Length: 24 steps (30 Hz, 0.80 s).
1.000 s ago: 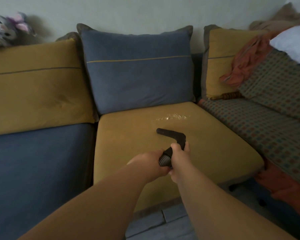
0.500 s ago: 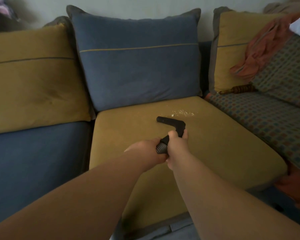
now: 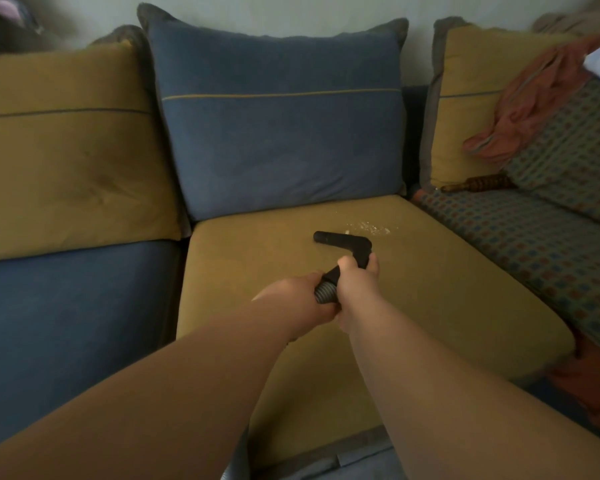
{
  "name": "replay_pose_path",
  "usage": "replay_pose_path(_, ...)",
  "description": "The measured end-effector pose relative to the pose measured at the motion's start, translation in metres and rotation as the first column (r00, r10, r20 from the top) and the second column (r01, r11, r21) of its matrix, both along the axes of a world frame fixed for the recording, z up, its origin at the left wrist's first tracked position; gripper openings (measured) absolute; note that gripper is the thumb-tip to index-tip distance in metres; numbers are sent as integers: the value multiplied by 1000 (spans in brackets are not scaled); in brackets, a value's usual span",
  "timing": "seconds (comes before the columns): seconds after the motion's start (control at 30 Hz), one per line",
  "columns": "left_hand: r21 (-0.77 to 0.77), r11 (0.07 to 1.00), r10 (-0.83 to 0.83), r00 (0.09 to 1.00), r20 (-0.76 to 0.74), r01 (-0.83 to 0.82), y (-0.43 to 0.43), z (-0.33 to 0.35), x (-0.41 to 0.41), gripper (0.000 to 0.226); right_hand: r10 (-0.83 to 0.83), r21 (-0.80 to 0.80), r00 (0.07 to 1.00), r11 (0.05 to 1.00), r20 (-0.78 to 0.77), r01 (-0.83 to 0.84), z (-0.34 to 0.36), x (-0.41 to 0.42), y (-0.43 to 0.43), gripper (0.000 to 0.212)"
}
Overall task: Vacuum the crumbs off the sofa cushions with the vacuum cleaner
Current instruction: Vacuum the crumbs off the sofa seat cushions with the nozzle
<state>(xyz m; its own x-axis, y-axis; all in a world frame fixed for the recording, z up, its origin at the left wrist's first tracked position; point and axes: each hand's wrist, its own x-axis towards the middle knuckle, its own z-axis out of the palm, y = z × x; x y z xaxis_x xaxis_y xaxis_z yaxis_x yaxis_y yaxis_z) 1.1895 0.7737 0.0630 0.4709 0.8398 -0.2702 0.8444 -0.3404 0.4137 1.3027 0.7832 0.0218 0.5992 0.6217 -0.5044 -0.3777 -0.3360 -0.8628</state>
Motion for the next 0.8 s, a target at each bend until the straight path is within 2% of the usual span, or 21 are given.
replay_pose_path(0.37,-12,996,-87,996,28,88,-40,2,12,57,-46,9,999,999,-9,46,4,16,-53,70)
replay_pose_path(0.8,9,1000,-10,999,36,10,4,-17,16,55,-26,-5,999,1000,45,26,-4,16,-2,71)
